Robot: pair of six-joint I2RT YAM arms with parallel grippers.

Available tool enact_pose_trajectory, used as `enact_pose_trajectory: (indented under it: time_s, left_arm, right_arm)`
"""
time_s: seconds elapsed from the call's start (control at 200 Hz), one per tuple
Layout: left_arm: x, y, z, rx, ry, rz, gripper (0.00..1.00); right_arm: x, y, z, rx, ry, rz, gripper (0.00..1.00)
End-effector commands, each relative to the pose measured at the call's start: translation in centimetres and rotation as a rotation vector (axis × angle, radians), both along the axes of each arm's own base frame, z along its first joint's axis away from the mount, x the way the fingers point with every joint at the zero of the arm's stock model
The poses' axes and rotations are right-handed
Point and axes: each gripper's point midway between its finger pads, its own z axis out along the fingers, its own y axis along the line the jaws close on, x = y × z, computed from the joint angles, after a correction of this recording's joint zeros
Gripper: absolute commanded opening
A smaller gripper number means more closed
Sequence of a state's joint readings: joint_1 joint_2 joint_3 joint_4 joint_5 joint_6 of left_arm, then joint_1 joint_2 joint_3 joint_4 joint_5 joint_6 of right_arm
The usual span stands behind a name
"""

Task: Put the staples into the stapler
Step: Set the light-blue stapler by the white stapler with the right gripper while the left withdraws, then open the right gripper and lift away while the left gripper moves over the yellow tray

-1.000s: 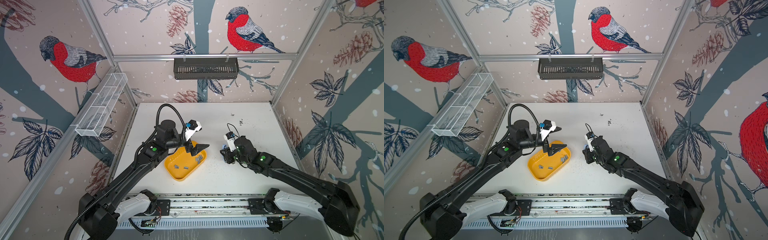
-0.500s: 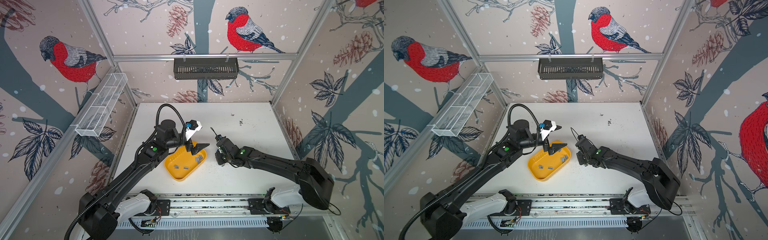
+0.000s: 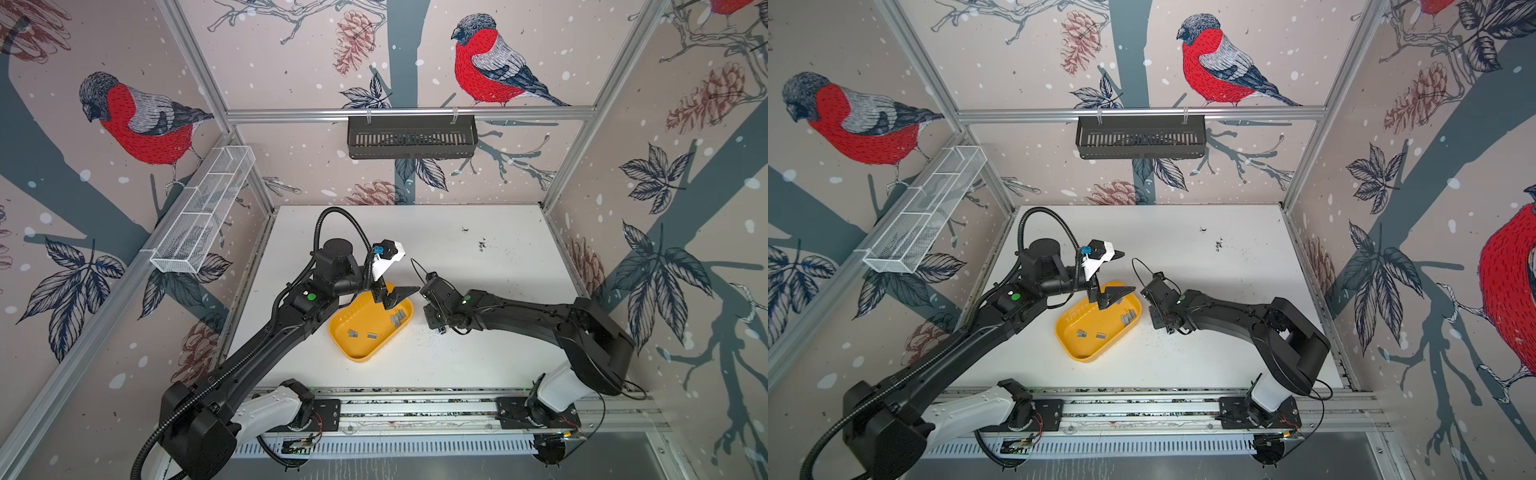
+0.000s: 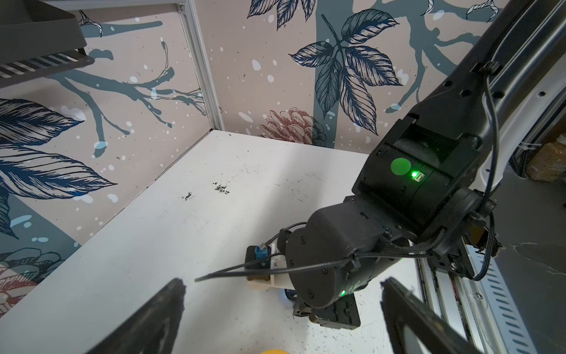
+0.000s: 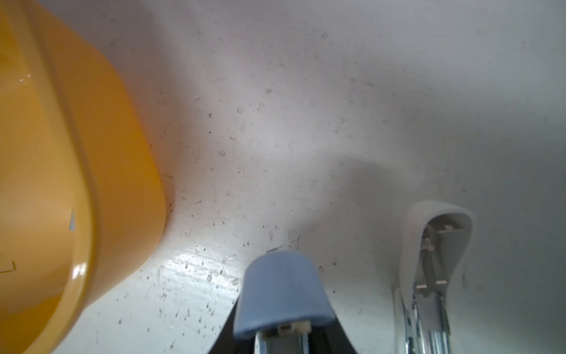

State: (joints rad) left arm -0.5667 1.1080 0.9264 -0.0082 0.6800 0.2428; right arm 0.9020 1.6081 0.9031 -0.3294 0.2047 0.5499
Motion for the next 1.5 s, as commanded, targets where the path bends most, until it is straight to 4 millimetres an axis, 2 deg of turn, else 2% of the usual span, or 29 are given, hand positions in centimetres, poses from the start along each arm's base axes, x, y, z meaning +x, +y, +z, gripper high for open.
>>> enact_pose_trajectory:
  time_s: [0.0,0.36,0.685,0.846,1.106,1.266,1.296,1.366,1.436,1.496]
  left_arm:
    - [-0.4,-0.3,0.8,-0.022,-0.035,-0.032,0.99]
    - [-0.4,-0.5,0.6,-0.013,-0.023,-0.044,0.99]
    - [-0.4,-0.5,0.5,-0.008,-0.024,-0.041,0.99]
    - [-0.3,-0.5,0.4,-0.004,-0.021,-0.038,0.99]
    - [-0.2,-0.6,0.4,-0.003,-0.015,-0.037,0.99]
    - [0.0,-0.6,0.3,-0.003,-0.006,-0.024,0.99]
    - [0.2,-0.6,0.4,-0.003,-0.004,-0.014,0.99]
    - [0.8,-0.6,0.4,-0.001,0.015,0.02,0.99]
    - [1.3,-0.5,0.2,0.011,0.031,0.052,0.99]
    - [1.8,-0.7,-0.6,0.04,0.029,0.1,0.99]
  right_arm:
    - [0.5,-0.4,-0.2,-0.025,-0.013,-0.042,0.22]
    - [1.2,-0.1,-1.3,-0.052,-0.012,-0.056,0.26]
    - [1.3,-0.2,-1.0,-0.045,-0.021,-0.067,0.42]
    - [1.2,-0.3,-0.1,-0.02,-0.037,-0.077,0.47]
    - [0.8,-1.1,4.5,0.091,-0.123,-0.078,0.51]
    - [0.3,-2.0,9.0,0.208,-0.218,-0.075,0.53]
    - [0.2,-2.2,10.5,0.252,-0.247,-0.075,0.54]
    - [-0.3,-2.8,12.5,0.313,-0.287,-0.063,0.56]
    - [-0.6,-3.5,14.4,0.359,-0.329,-0.059,0.6]
    - [-1.0,-3.9,15.8,0.392,-0.364,-0.043,0.67]
